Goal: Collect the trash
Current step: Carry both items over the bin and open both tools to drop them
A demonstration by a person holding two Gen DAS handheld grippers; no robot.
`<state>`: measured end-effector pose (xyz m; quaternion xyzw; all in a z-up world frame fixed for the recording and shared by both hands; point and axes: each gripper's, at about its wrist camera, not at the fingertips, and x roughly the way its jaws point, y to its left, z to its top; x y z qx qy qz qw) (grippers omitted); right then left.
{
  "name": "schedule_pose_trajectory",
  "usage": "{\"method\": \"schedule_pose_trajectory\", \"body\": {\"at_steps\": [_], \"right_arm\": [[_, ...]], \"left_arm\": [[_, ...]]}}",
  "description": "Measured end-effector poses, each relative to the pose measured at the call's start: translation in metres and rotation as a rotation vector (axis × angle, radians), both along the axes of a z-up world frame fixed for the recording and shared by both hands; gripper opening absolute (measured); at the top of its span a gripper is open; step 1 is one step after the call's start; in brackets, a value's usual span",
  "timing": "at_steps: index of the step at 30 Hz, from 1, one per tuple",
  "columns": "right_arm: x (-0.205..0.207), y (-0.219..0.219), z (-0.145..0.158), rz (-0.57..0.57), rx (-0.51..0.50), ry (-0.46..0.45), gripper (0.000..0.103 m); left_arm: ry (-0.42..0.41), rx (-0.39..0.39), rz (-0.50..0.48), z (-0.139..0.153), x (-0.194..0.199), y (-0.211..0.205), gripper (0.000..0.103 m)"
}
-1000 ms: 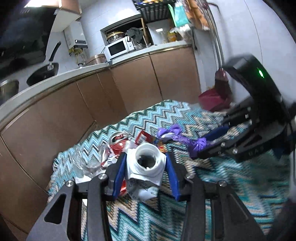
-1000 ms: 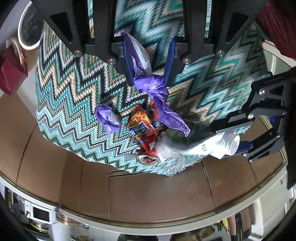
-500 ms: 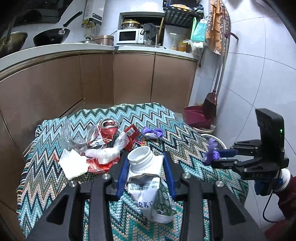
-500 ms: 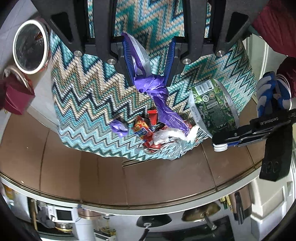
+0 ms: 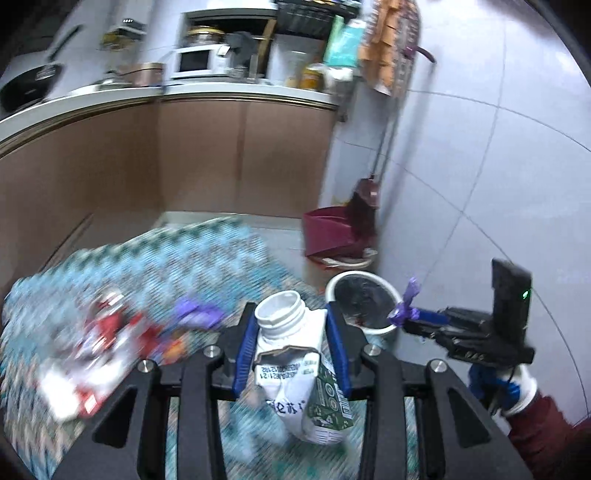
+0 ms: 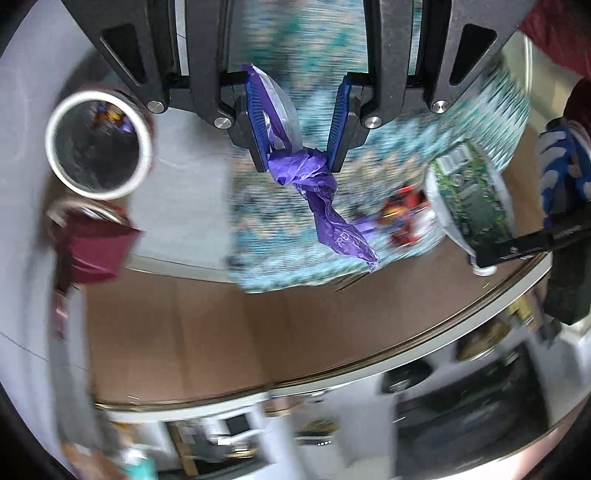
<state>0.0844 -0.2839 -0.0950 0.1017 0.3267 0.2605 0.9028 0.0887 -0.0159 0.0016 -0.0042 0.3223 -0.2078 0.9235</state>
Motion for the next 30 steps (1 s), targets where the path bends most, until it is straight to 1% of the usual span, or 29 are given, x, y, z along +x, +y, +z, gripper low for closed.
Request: {"method": "schedule_pose_trajectory", "body": {"at_steps": [3, 6, 8, 10, 13, 15, 20, 22, 23, 24, 25, 28, 30], "right_arm": [[0.019, -0.045, -0.015, -0.135, 0.033, 0.027, 0.030], [0.041, -0.079, -0.027, -0.239, 0.049, 0.047, 0.030], [0.055, -0.097, -0.034, -0.297, 0.052, 0.062, 0.030], [0.073, -0.115, -0.043, -0.347, 0.066, 0.081, 0.030], [0.094, -0.133, -0.055, -0.398, 0.063, 0.103, 0.031], [0.110, -0.144, -0.065, -0.432, 0.063, 0.128, 0.031], [0.130, -0.168, -0.084, -0.503, 0.063, 0.177, 0.034], [0.136, -0.178, -0.090, -0.529, 0.058, 0.196, 0.040], [0.138, -0.180, -0.092, -0.539, 0.049, 0.203, 0.041], [0.141, -0.182, -0.095, -0.550, 0.039, 0.209, 0.046], [0.141, -0.184, -0.096, -0.564, 0.030, 0.216, 0.051], [0.139, -0.191, -0.098, -0.580, 0.029, 0.221, 0.052], [0.135, -0.189, -0.095, -0.580, 0.020, 0.216, 0.052]], "left_arm": [[-0.006, 0.018, -0.072, -0.002, 0.041, -0.051, 0.034], [0.012, 0.029, -0.132, -0.014, 0.090, -0.111, 0.034], [0.019, 0.035, -0.155, -0.024, 0.113, -0.142, 0.034], [0.025, 0.046, -0.180, -0.036, 0.140, -0.181, 0.034], [0.049, 0.049, -0.205, -0.054, 0.171, -0.221, 0.034], [0.058, 0.074, -0.212, -0.069, 0.190, -0.248, 0.034], [0.119, 0.102, -0.202, -0.104, 0.226, -0.285, 0.035], [0.130, 0.097, -0.200, -0.113, 0.235, -0.295, 0.035], [0.141, 0.092, -0.199, -0.117, 0.240, -0.299, 0.038], [0.146, 0.090, -0.198, -0.120, 0.243, -0.302, 0.041], [0.153, 0.089, -0.197, -0.122, 0.246, -0.306, 0.046], [0.165, 0.077, -0.190, -0.125, 0.249, -0.308, 0.047], [0.160, 0.067, -0.193, -0.120, 0.246, -0.307, 0.047]]}}
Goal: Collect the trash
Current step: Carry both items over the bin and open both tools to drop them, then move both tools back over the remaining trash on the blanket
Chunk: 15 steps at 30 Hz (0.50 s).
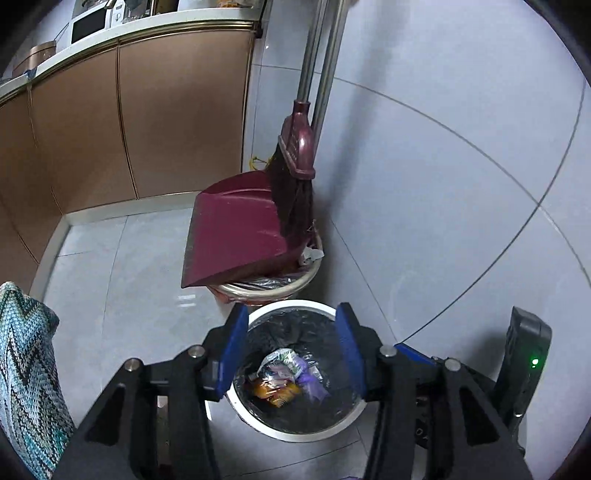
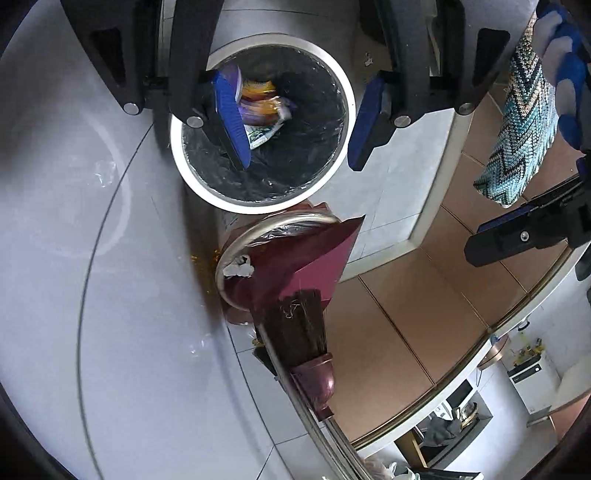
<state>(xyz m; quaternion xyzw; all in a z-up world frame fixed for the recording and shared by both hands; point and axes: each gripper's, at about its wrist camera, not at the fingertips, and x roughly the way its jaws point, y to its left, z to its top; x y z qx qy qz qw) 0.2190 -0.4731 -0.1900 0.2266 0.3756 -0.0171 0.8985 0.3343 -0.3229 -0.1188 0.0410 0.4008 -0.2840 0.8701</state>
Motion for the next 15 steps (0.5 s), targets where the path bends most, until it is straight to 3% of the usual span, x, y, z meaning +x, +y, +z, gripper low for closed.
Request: {"method": "schedule_pose_trajectory", "body": {"at_steps": [6, 15], "right_arm": [[-0.006, 0.015, 0.013, 0.016, -0.037, -0.017, 0.054], [-0.049, 0.063, 0.081, 0.045, -0.112, -0.128, 0.056]], "left_arm": [[-0.056, -0.046, 0.019, 0.028, -0.027, 0.023, 0.047], [-0.167, -0.117, 0.077, 0.092, -0.094, 0.089, 0.047]]}}
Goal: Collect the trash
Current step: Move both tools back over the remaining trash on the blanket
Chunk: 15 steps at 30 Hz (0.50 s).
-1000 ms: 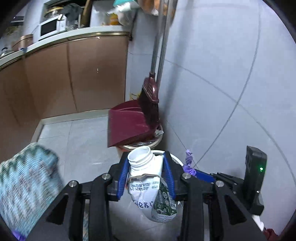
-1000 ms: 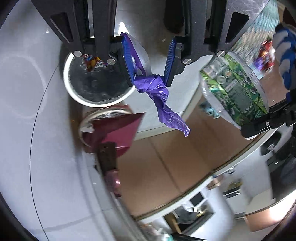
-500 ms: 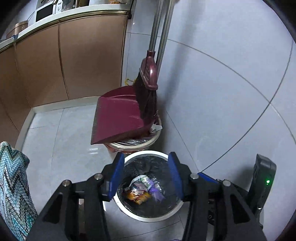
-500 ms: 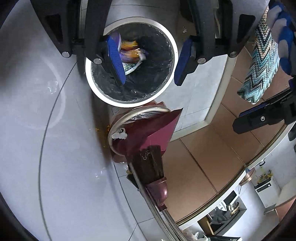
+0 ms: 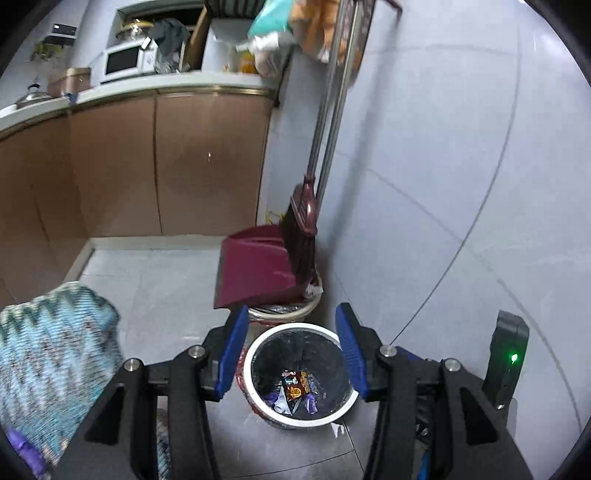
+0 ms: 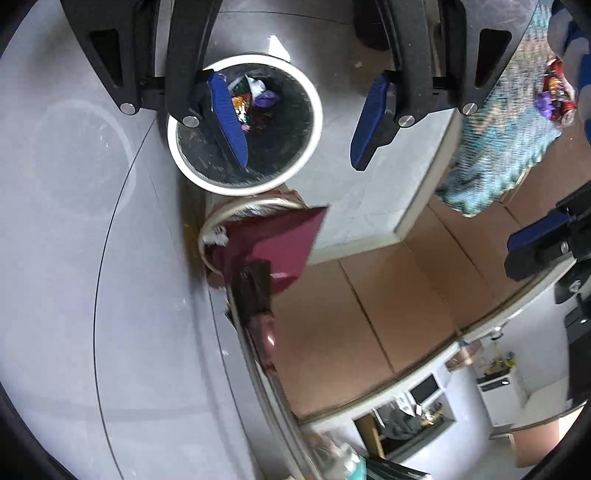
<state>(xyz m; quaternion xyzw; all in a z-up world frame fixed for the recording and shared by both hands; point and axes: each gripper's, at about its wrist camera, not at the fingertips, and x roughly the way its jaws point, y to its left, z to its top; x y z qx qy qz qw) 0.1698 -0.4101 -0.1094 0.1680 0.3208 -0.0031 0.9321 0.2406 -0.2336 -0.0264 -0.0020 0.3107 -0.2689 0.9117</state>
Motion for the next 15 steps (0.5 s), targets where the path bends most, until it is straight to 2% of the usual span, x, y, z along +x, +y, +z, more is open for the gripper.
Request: {"method": "schedule_pose_trajectory", "body": {"at_steps": [4, 7, 15], "right_arm": [[-0.027, 0.025, 0.041, 0.026, -0.027, -0.070, 0.057], [-0.048, 0.047, 0.069, 0.063, -0.046, -0.116, 0.059], [-0.095, 0.109, 0.116, 0.165, -0.071, -0.204, 0.060]], "left_arm": [[-0.049, -0.001, 0.027, 0.026, -0.035, 0.032, 0.047], [-0.086, 0.002, 0.055, 0.042, -0.063, 0.058, 0.056], [-0.152, 0.005, 0.123, 0.062, -0.134, 0.135, 0.056]]}}
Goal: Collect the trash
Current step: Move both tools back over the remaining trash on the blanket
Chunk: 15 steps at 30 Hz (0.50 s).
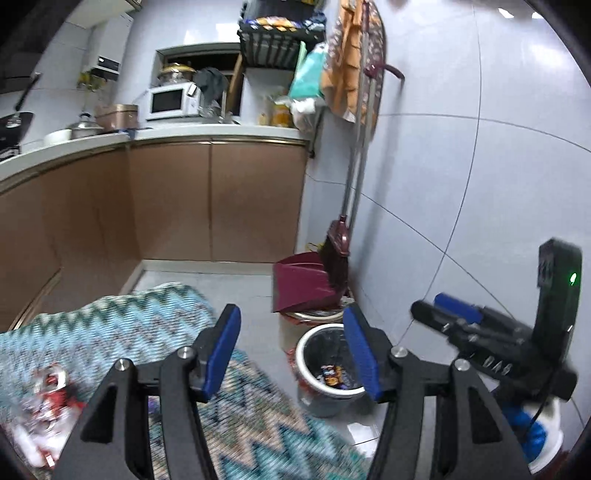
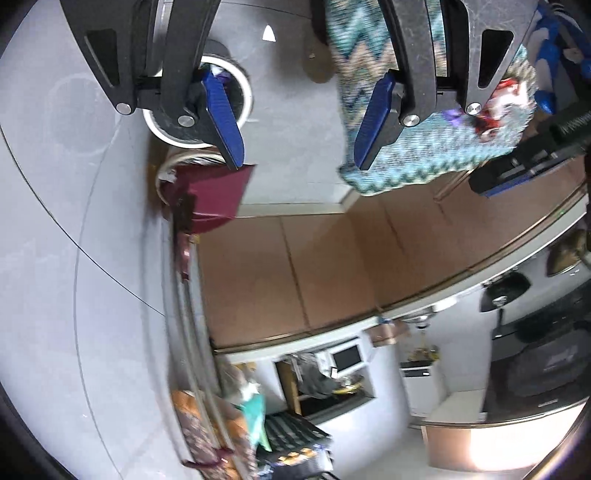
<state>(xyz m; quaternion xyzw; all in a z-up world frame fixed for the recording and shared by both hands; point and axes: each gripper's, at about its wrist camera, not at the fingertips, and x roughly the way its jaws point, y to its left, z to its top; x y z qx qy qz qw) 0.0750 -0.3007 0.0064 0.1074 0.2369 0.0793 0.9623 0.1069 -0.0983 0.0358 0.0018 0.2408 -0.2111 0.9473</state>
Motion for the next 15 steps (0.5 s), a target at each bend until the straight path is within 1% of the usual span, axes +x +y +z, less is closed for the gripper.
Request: {"method": "schedule_pose_trajectory", "body": {"at_steps": [4, 9, 15], "right_arm": [[-0.013, 0.022, 0.015, 0.042, -0.007, -0.024, 0.060], [-0.031, 0.048, 0.032, 0.089, -0.035, -0.051, 0.060], [-0.041, 0.072, 0.038, 0.136, -0.047, -0.058, 0.061]], "left_arm": [[-0.033, 0.024, 0.048, 0.002, -0.025, 0.035, 0.056], [-0.051, 0.026, 0.082, 0.000, -0.053, 0.074, 0.056], [-0.039, 0.011, 0.122, -0.011, -0.074, 0.118, 0.056]]}}
